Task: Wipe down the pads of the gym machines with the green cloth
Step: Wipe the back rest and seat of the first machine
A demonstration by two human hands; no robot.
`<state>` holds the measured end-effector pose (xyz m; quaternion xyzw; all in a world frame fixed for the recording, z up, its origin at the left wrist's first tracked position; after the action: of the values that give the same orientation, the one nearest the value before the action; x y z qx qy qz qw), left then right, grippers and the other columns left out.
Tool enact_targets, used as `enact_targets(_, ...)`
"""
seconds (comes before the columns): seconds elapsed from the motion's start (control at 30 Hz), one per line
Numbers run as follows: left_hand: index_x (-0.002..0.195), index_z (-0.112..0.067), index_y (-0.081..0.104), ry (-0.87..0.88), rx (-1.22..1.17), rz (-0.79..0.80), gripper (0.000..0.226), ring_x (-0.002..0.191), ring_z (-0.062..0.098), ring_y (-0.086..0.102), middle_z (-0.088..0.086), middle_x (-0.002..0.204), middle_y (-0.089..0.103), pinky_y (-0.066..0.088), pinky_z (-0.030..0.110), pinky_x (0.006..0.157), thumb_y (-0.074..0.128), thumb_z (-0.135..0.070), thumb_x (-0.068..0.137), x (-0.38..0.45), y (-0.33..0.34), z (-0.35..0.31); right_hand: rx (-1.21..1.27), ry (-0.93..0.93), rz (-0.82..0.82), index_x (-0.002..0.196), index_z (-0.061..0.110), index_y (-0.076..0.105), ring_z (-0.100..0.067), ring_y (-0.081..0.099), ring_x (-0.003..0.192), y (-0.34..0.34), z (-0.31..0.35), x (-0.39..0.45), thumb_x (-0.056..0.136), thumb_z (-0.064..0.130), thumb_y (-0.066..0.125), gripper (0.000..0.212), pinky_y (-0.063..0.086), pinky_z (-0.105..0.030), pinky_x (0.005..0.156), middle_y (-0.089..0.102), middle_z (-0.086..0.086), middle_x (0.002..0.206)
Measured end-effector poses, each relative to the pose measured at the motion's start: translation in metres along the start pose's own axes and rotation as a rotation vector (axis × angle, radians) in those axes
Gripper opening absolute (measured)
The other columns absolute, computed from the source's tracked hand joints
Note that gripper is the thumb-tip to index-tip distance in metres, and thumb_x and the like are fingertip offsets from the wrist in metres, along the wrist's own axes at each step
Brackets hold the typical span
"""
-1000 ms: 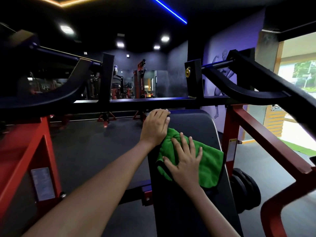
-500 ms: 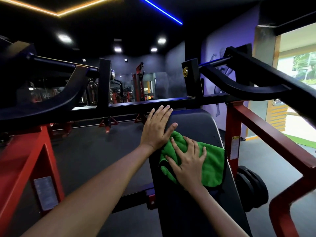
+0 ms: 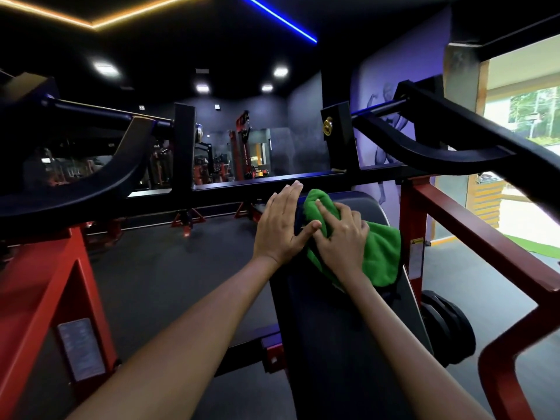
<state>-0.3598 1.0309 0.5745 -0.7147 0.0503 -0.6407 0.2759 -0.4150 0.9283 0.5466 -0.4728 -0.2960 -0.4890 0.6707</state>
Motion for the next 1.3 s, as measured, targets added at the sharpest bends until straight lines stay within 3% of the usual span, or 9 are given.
enact_targets(0.1,0.143,0.000,0.036,-0.003,-0.036,-0.035,0.101,0.137,0.027,0.036,0.013,0.147,0.041,0.020,0.042,0.116,0.015,-0.079,0.084,0.001,-0.003,0.001,0.058,-0.157,-0.017,0.115,0.019,0.068,-0.029,0.055,0.098,-0.005,0.017,-0.024,0.071,0.035,0.044,0.052,0.041,-0.045,0.086,0.064,-0.009,0.110)
enact_targets(0.2,0.140,-0.004,0.044,0.015,0.015,0.006,0.098,0.137,0.027,0.036,0.011,0.145,0.044,0.018,0.044,0.116,0.012,-0.079,0.084,0.000,0.002,0.001,0.001,-0.187,-0.041,0.112,0.018,0.068,-0.027,0.052,0.099,-0.014,-0.005,-0.037,0.073,0.039,0.049,0.048,0.041,-0.045,0.083,0.062,-0.010,0.111)
enact_targets(0.3,0.132,-0.008,0.054,0.086,0.111,0.075,0.092,0.137,0.027,0.037,0.008,0.141,0.050,0.018,0.046,0.115,0.010,-0.076,0.087,0.001,0.009,-0.004,0.001,0.042,-0.044,0.119,0.019,0.066,-0.032,0.049,0.110,-0.020,-0.047,-0.008,0.080,0.036,0.057,0.043,0.036,-0.049,0.091,0.056,-0.011,0.121)
enact_targets(0.4,0.135,-0.009,0.051,0.104,0.143,0.084,0.093,0.138,0.026,0.036,0.007,0.142,0.049,0.014,0.042,0.116,0.011,-0.077,0.086,0.001,0.011,-0.005,0.019,0.193,-0.029,0.124,0.021,0.063,-0.031,0.044,0.118,-0.014,-0.053,0.030,0.085,0.030,0.062,0.040,0.031,-0.048,0.100,0.052,-0.008,0.126)
enact_targets(0.63,0.141,-0.007,0.042,0.090,0.082,0.044,0.096,0.138,0.024,0.034,0.009,0.145,0.044,0.015,0.041,0.117,0.015,-0.079,0.084,0.001,0.008,-0.005,0.054,-0.172,0.056,0.120,0.026,0.066,-0.028,0.052,0.106,-0.015,-0.027,-0.016,0.077,0.043,0.051,0.049,0.038,-0.043,0.085,0.059,-0.007,0.119)
enact_targets(0.83,0.141,-0.007,0.042,0.071,0.092,0.059,0.097,0.139,0.024,0.034,0.008,0.145,0.045,0.015,0.042,0.117,0.014,-0.080,0.083,0.001,0.008,-0.004,0.028,0.359,-0.062,0.124,0.019,0.063,-0.033,0.046,0.114,-0.027,-0.110,0.023,0.087,0.031,0.062,0.039,0.033,-0.047,0.095,0.053,-0.009,0.125)
enact_targets(0.97,0.145,-0.009,0.036,0.058,0.094,0.081,0.101,0.140,0.022,0.033,0.006,0.148,0.041,0.018,0.043,0.117,0.013,-0.083,0.080,0.001,0.010,-0.003,0.034,0.222,-0.002,0.125,0.025,0.062,-0.031,0.045,0.115,-0.016,-0.071,0.039,0.086,0.033,0.062,0.040,0.032,-0.044,0.095,0.054,-0.004,0.127)
enact_targets(1.13,0.144,-0.009,0.037,0.050,0.089,0.094,0.103,0.138,0.024,0.035,0.007,0.147,0.042,0.020,0.042,0.115,0.014,-0.085,0.078,0.001,0.009,-0.005,-0.002,-0.095,0.008,0.124,0.024,0.063,-0.026,0.049,0.112,-0.019,-0.039,-0.033,0.077,0.040,0.050,0.051,0.036,-0.045,0.090,0.061,-0.005,0.125)
enact_targets(1.3,0.143,-0.008,0.040,0.039,0.074,0.077,0.103,0.136,0.025,0.038,0.008,0.143,0.047,0.020,0.041,0.113,0.013,-0.085,0.078,0.001,0.006,-0.006,0.102,0.189,-0.017,0.131,0.022,0.057,-0.023,0.047,0.129,-0.022,-0.072,-0.015,0.078,0.050,0.036,0.064,0.028,-0.049,0.107,0.054,0.001,0.137)
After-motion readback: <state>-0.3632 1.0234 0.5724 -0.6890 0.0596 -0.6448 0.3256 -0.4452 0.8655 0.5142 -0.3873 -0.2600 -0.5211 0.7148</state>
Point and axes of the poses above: each hand's wrist, its own x-axis towards the middle knuckle, its own y-axis out of the palm, z = x × y, the point moved 9 cm from there along x, towards the middle knuckle
